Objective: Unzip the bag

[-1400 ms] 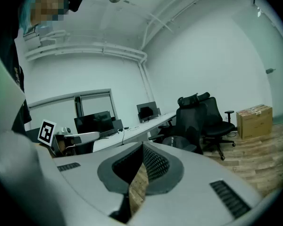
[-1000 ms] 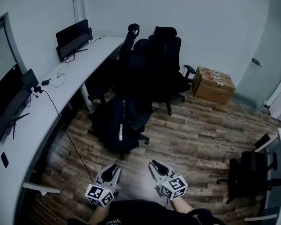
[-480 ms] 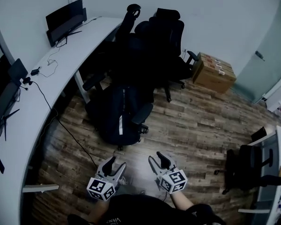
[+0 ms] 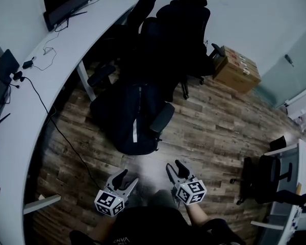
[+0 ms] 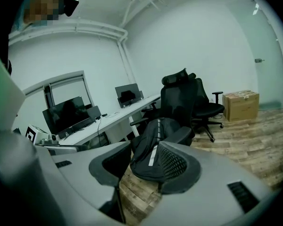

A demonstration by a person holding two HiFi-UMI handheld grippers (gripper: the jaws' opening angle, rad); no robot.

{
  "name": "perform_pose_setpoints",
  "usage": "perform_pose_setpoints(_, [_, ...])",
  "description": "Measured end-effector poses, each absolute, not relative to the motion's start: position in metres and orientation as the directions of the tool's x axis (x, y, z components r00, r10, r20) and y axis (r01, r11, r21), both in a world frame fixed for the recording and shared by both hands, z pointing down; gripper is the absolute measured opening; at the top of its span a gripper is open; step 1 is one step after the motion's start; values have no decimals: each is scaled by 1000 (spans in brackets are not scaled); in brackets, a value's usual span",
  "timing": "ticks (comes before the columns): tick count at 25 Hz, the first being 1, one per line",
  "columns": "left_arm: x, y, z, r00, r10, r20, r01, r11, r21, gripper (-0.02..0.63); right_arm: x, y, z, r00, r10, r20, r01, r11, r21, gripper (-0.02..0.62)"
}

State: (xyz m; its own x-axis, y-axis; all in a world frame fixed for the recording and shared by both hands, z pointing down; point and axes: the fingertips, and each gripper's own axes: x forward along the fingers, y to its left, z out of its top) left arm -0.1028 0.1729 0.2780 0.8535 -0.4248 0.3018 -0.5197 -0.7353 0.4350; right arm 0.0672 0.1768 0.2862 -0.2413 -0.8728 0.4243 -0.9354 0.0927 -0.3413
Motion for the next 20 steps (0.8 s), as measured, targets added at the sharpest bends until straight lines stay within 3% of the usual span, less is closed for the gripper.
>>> perform_pose_setpoints(10, [-83, 122, 341, 803, -462, 376, -595, -653, 469, 229, 113, 114, 353, -273, -823, 499, -921, 73, -384, 166])
perform_pose_setpoints(20, [6, 85, 439, 755, -502, 422, -655, -542, 527, 229, 164, 48, 446, -417, -703, 577, -902, 241, -358, 166])
